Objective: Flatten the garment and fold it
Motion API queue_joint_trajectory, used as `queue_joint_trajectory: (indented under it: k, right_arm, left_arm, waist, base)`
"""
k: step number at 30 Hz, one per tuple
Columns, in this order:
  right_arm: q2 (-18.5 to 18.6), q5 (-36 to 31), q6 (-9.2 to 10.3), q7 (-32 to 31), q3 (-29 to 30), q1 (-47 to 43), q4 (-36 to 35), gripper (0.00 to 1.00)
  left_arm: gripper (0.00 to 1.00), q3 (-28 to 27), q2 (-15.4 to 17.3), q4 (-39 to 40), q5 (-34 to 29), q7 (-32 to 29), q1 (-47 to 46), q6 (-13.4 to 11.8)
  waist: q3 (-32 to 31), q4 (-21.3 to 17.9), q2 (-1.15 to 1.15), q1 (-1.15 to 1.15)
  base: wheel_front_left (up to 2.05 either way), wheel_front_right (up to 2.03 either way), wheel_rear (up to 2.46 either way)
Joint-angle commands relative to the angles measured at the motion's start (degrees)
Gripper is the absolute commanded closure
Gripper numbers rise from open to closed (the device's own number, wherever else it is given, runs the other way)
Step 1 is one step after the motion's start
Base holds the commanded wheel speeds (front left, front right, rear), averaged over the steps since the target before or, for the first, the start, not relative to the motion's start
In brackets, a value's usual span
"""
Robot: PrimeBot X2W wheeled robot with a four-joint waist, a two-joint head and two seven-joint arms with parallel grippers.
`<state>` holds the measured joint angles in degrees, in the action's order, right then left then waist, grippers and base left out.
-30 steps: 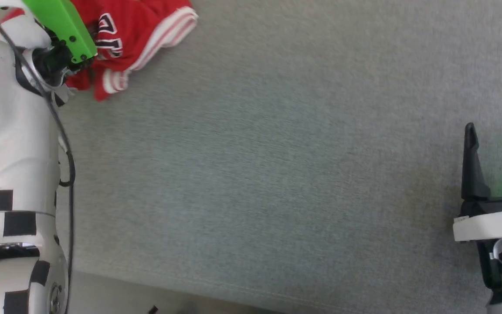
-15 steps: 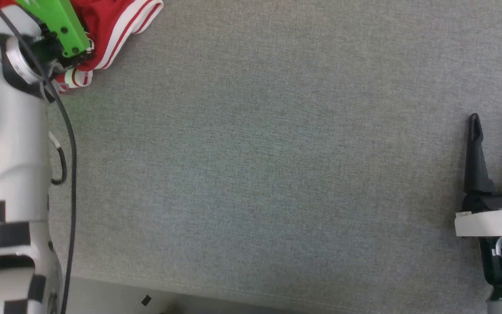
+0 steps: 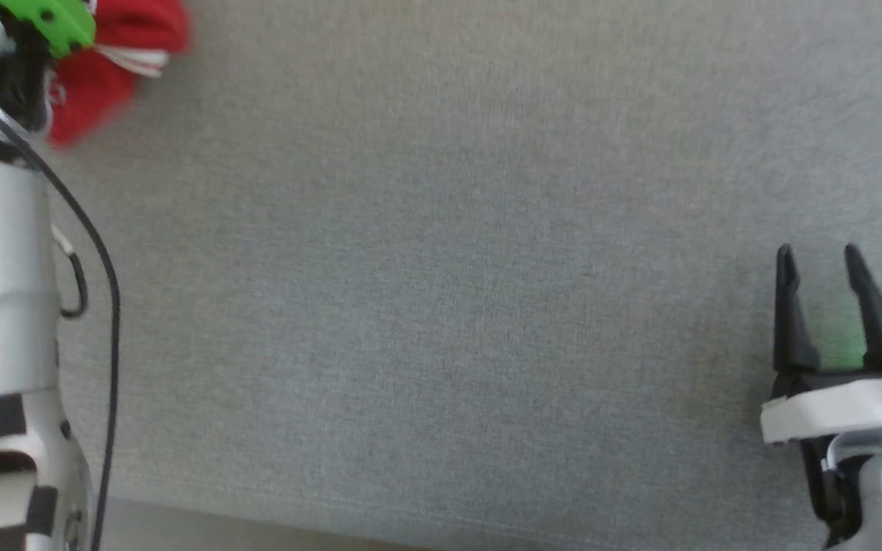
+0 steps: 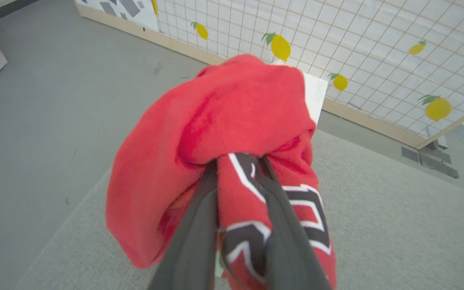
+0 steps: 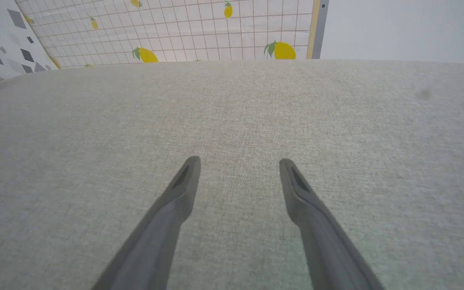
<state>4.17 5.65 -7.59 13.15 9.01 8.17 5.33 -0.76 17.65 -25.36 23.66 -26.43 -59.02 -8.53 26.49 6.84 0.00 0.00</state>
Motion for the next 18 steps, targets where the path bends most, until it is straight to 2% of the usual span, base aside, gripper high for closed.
queue_joint_trajectory:
  k: [1, 10, 14, 18]
  right_arm:
    - [-0.38, 0.44, 0.10, 0.53, -0.17, -0.53, 0.69, 0.00]
    - [-1.22, 1.43, 0.10, 1.55, -0.23, -1.20, 4.96, 0.00]
    - [-1.26, 2.76, 0.10, 1.74, -0.23, -1.50, 6.38, 0.00]
    - [-1.28, 3.24, 0.10, 1.81, 0.04, -1.99, 7.24, 0.00]
  left_arm:
    - [1.00, 0.07, 0.76, 0.75, -0.31, 1.52, -2.32, 0.73]
    - [1.00, 3.31, 1.07, -1.57, -0.78, 3.80, -8.54, 5.18]
    - [1.00, 5.51, -0.28, -3.10, -0.69, 3.82, -9.13, 7.17]
    - [1.00, 6.99, -3.15, -4.13, 0.53, 4.54, -8.71, 8.63]
  waist:
    - [-5.48, 0.09, 0.00, 0.00]
    - [-13.67, -1.97, 0.00, 0.00]
    - [-16.56, -3.69, 0.00, 0.00]
    - [-19.23, -6.43, 0.00, 0.00]
  base:
    - [0.00, 0.00, 0.00]
    - [0.00, 0.00, 0.00]
    - [0.00, 0.00, 0.00]
    - [0.00, 0.00, 0.00]
